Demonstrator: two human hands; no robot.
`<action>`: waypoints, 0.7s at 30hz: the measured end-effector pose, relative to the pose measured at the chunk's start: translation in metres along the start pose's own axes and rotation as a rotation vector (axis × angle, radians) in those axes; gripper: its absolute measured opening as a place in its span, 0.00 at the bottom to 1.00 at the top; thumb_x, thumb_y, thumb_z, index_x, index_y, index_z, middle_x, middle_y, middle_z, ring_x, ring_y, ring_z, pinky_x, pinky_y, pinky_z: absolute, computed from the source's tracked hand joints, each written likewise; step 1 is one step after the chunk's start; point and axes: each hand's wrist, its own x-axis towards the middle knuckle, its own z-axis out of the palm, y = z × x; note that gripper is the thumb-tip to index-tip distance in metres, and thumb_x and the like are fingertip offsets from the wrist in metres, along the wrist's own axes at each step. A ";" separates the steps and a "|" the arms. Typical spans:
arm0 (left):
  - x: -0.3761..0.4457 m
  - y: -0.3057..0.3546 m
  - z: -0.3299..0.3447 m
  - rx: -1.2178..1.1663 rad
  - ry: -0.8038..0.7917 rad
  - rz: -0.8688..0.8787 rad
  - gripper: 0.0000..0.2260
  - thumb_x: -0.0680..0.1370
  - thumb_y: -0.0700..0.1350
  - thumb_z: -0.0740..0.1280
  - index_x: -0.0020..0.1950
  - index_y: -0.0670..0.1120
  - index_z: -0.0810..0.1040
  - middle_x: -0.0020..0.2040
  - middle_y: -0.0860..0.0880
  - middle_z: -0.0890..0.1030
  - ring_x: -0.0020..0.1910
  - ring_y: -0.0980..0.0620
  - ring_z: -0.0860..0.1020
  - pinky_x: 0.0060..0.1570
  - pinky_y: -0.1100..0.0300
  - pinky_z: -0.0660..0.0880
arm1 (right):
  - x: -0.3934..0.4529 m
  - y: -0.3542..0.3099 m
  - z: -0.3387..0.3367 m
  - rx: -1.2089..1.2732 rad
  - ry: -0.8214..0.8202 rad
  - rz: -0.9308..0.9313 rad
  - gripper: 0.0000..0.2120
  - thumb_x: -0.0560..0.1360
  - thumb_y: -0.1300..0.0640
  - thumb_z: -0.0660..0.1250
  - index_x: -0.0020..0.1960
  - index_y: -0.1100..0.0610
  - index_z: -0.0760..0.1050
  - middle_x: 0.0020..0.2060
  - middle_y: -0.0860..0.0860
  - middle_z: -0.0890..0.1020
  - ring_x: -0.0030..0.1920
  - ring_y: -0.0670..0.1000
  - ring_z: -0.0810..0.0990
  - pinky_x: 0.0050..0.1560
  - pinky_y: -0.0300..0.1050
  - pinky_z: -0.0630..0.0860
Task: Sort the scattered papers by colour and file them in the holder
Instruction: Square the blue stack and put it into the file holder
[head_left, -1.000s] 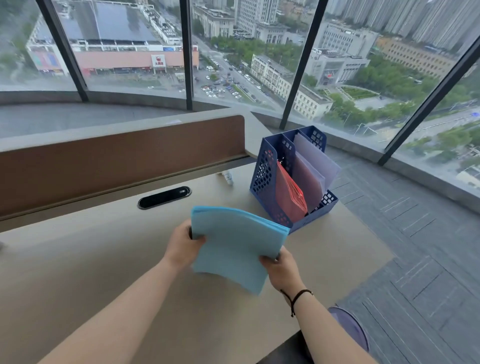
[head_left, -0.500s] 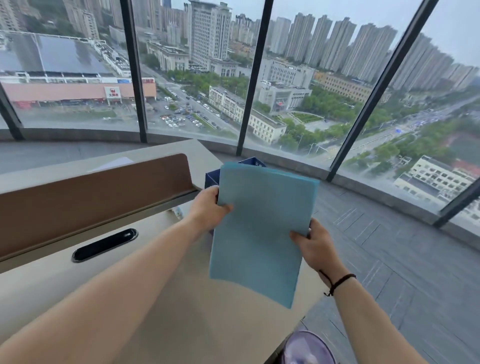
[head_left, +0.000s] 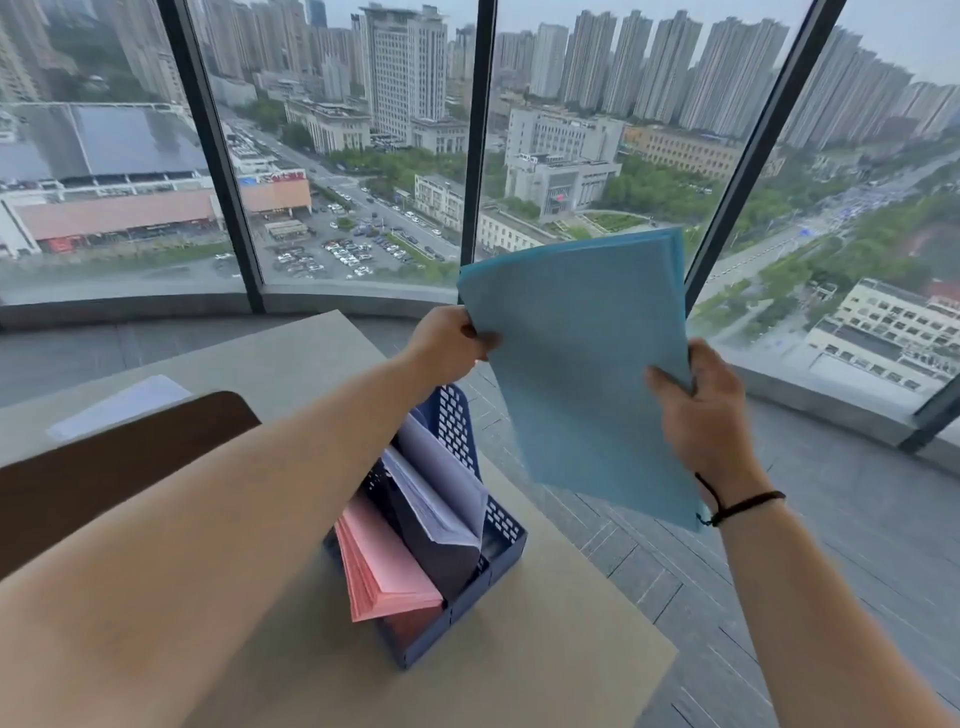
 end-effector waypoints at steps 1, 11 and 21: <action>0.009 -0.006 0.004 0.024 0.005 -0.013 0.02 0.77 0.37 0.70 0.48 0.41 0.81 0.42 0.45 0.81 0.37 0.51 0.79 0.32 0.71 0.73 | 0.007 0.011 0.004 0.013 -0.020 0.011 0.10 0.76 0.66 0.66 0.45 0.51 0.76 0.39 0.46 0.81 0.37 0.45 0.75 0.38 0.41 0.72; 0.048 -0.085 -0.003 0.295 -0.025 -0.144 0.09 0.75 0.38 0.72 0.54 0.45 0.84 0.47 0.49 0.84 0.43 0.55 0.79 0.46 0.65 0.75 | -0.001 0.136 0.084 0.122 -0.148 0.339 0.08 0.74 0.60 0.68 0.47 0.47 0.78 0.42 0.53 0.85 0.42 0.59 0.83 0.44 0.60 0.80; 0.089 -0.132 -0.010 0.640 -0.074 -0.198 0.09 0.70 0.51 0.75 0.49 0.52 0.85 0.45 0.52 0.86 0.47 0.48 0.82 0.52 0.52 0.77 | -0.020 0.186 0.144 0.136 -0.192 0.496 0.18 0.77 0.63 0.66 0.48 0.37 0.77 0.41 0.35 0.84 0.45 0.43 0.83 0.47 0.48 0.79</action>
